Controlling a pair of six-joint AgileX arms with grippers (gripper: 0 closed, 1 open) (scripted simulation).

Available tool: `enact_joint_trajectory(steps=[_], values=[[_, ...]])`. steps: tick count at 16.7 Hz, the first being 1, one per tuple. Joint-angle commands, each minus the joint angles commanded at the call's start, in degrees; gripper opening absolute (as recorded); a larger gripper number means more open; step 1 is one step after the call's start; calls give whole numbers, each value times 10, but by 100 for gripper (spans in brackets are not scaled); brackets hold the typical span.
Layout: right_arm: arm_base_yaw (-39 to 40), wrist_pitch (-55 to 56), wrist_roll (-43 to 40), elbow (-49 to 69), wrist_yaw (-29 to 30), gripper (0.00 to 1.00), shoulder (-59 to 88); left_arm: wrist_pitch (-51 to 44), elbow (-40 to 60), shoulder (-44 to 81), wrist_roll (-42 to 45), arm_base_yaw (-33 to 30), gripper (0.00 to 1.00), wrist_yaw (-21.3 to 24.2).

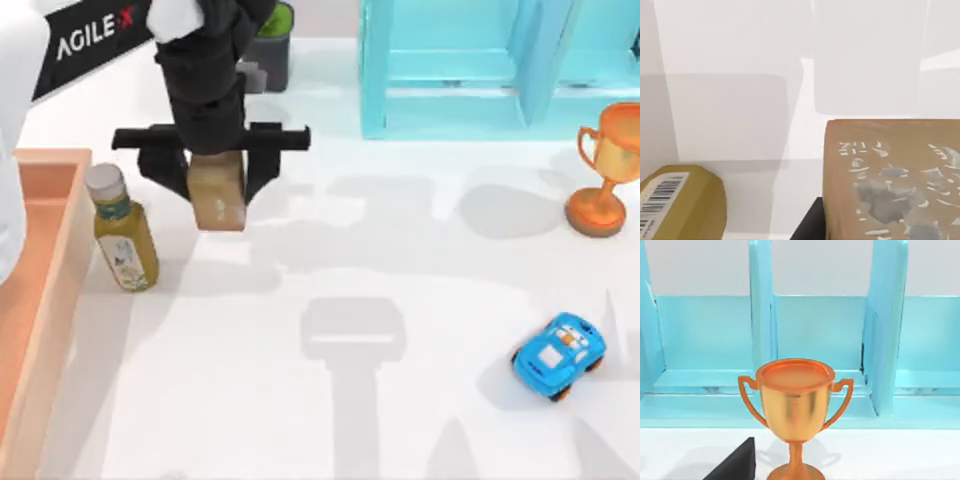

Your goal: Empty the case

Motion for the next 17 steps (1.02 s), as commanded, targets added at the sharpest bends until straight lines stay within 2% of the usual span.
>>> enact_joint_trajectory(steps=[4, 7, 13, 17], values=[[0, 0, 0, 0, 0, 100, 0, 82, 29, -6, -9, -10, 0, -34], [0, 0, 0, 0, 0, 100, 0, 127, 13, 1, -8, -2, 0, -45], [0, 0, 0, 0, 0, 100, 0, 85, -75, 19, 1, 5, 0, 1], [0, 0, 0, 0, 0, 100, 0, 81, -79, 17, 2, 6, 0, 4]])
